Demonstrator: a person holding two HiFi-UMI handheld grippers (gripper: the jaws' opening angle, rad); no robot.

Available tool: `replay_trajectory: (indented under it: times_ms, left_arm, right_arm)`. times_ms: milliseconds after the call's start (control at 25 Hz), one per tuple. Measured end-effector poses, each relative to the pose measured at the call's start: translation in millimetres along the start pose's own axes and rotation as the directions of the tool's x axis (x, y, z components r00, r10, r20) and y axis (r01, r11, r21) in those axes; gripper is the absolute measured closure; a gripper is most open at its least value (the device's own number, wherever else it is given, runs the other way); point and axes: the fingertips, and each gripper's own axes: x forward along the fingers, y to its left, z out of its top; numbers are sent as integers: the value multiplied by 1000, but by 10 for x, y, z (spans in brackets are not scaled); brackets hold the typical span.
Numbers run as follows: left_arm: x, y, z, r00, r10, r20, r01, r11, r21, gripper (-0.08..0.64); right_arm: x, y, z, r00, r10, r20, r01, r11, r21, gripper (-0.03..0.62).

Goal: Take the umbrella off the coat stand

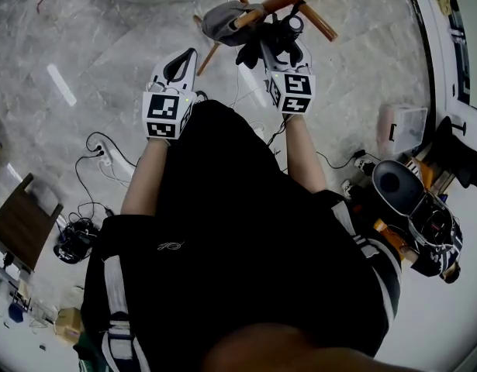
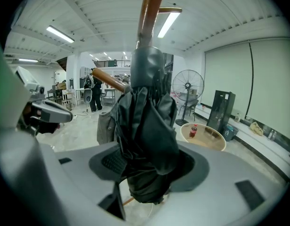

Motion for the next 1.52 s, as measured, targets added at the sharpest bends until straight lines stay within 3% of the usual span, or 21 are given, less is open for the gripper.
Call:
replay_trajectory:
  times_ms: [1520]
  left_arm:
    - [-43, -295, 7, 999, -32, -9, 32, 999, 23, 560]
  right_arm:
    - [-353, 19, 128, 1000, 10, 25, -11, 998, 55, 344]
